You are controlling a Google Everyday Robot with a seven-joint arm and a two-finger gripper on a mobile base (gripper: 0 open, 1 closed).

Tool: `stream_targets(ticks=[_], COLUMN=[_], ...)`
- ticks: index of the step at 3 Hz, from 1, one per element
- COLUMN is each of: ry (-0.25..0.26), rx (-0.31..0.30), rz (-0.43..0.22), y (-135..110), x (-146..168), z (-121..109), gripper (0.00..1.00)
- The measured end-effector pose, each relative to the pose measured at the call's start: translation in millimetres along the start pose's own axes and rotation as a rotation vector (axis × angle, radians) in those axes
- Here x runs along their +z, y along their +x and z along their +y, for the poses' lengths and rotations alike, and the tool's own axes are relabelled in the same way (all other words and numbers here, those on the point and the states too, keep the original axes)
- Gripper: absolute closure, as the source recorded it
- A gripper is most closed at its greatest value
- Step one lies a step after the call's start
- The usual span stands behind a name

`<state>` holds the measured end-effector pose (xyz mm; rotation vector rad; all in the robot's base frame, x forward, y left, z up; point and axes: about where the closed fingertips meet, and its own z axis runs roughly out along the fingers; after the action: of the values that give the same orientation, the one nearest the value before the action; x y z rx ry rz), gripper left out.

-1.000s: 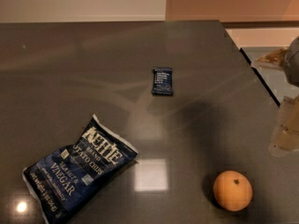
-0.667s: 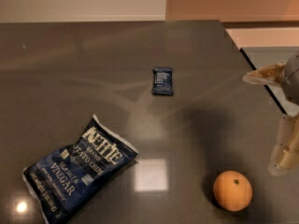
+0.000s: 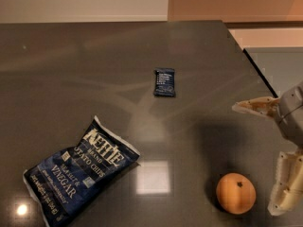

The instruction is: Move orange near blue chip bag

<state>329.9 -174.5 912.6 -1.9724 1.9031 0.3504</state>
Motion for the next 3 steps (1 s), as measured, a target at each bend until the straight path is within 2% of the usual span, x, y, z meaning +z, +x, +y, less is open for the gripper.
stream_targets(ticks=[2,3], ry=[-0.062,-0.071], rx=[-0.069,-0.086], rz=[-0.027,-0.020], y=[3.5,7.1], x=[33.5,41.1], z=[34.5,41.1], gripper=[0.00,0.00])
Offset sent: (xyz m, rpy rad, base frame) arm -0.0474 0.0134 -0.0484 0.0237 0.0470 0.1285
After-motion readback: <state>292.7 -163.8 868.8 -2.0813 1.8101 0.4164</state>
